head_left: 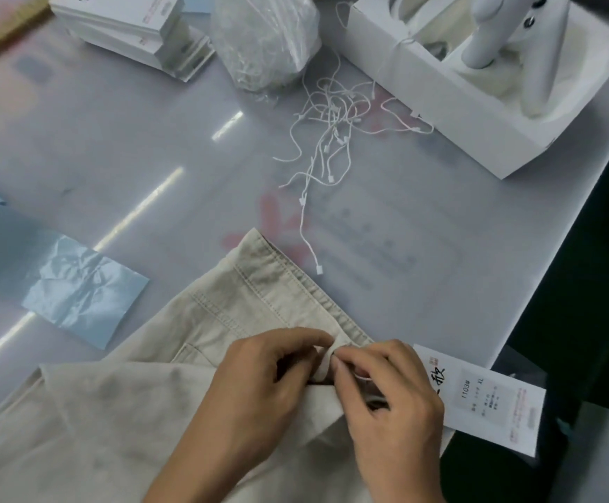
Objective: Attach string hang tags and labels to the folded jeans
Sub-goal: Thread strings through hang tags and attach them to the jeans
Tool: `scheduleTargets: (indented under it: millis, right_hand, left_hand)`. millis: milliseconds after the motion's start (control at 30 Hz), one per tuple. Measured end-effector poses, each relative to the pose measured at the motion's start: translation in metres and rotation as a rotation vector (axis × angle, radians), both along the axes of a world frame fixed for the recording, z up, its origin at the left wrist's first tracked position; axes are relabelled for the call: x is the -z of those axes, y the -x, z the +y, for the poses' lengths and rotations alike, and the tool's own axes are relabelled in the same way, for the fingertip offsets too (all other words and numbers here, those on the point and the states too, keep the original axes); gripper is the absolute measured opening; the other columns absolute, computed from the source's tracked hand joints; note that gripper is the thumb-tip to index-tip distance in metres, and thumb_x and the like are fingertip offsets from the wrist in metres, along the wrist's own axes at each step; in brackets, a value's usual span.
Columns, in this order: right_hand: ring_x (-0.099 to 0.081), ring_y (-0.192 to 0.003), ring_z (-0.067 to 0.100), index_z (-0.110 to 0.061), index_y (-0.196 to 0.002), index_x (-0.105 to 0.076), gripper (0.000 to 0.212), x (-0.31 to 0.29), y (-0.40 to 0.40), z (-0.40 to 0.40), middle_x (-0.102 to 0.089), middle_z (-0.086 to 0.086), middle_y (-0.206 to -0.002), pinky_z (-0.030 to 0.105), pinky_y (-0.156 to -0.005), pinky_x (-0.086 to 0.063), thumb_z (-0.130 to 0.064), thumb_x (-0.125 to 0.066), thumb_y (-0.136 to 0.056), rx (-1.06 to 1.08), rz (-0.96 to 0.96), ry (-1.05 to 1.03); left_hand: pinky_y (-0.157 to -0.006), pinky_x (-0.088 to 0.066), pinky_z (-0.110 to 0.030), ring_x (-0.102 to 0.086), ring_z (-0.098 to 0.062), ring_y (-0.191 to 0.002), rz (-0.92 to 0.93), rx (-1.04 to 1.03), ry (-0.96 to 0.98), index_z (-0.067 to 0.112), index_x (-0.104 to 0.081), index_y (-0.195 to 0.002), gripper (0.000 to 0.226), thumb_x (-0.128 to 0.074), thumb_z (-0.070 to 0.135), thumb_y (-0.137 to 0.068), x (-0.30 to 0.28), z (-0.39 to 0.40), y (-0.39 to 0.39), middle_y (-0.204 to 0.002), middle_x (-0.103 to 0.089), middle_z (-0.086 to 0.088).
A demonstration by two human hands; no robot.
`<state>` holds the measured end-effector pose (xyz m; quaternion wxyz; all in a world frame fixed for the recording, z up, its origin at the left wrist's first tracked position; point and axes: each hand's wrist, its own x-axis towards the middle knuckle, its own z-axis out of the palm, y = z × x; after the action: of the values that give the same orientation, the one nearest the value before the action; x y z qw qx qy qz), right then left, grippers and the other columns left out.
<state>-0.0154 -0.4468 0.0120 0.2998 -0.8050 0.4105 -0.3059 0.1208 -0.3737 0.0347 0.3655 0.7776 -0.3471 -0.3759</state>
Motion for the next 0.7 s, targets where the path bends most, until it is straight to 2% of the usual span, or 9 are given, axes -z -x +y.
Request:
scheduleTargets:
  millis: [133, 267, 400, 533, 700]
  right_hand:
    - [-0.063, -0.072, 0.017, -0.014, -0.081, -0.079, 0.002, 0.0, -0.001, 0.001, -0.064, -0.01, -0.08, 0.017, -0.065, -0.049, -0.014, -0.077, -0.082, 0.029, -0.023, -0.05]
    - [-0.065, -0.074, 0.017, -0.015, -0.082, -0.079, 0.003, 0.002, 0.0, 0.0, -0.065, -0.012, -0.082, 0.024, -0.066, -0.051, -0.015, -0.076, -0.082, 0.032, -0.044, -0.111]
    - [-0.064, -0.074, 0.019, -0.014, -0.082, -0.079, 0.007, 0.006, 0.005, 0.0, -0.064, -0.011, -0.081, 0.037, -0.063, -0.054, -0.019, -0.074, -0.084, 0.026, -0.008, -0.104]
    - [-0.058, -0.069, 0.019, -0.013, -0.078, -0.077, 0.017, 0.009, 0.008, 0.003, -0.064, -0.007, -0.077, 0.043, -0.059, -0.051, -0.025, -0.07, -0.087, -0.014, 0.037, 0.048]
    - [-0.056, -0.067, 0.021, -0.012, -0.076, -0.077, 0.017, 0.013, 0.003, 0.008, -0.066, -0.007, -0.075, 0.046, -0.059, -0.049, -0.024, -0.073, -0.086, 0.058, -0.039, 0.056]
  left_hand:
    - [-0.071, -0.052, -0.024, -0.067, 0.003, -0.076, -0.031, 0.086, -0.075, 0.049, -0.067, -0.1, 0.03, -0.073, 0.022, -0.089, -0.002, -0.007, -0.005, -0.079, -0.07, 0.026]
    - [-0.072, -0.054, -0.032, -0.065, 0.003, -0.077, -0.007, 0.177, -0.126, 0.047, -0.064, -0.099, 0.017, -0.069, 0.034, -0.089, -0.002, -0.012, -0.012, -0.079, -0.069, 0.028]
    - [-0.079, -0.054, -0.033, -0.063, 0.007, -0.086, -0.024, 0.209, -0.129, 0.057, -0.054, -0.106, 0.027, -0.055, 0.052, -0.08, -0.006, -0.015, -0.012, -0.09, -0.064, 0.036]
    - [-0.079, -0.054, -0.037, -0.066, 0.001, -0.089, 0.023, 0.172, -0.043, 0.05, -0.06, -0.109, 0.03, -0.059, 0.033, -0.085, -0.008, -0.008, -0.013, -0.091, -0.066, 0.029]
    - [-0.071, -0.052, -0.033, -0.062, 0.001, -0.082, -0.102, 0.149, -0.016, 0.05, -0.06, -0.109, 0.035, -0.068, 0.021, -0.091, -0.001, -0.008, -0.008, -0.091, -0.064, 0.03]
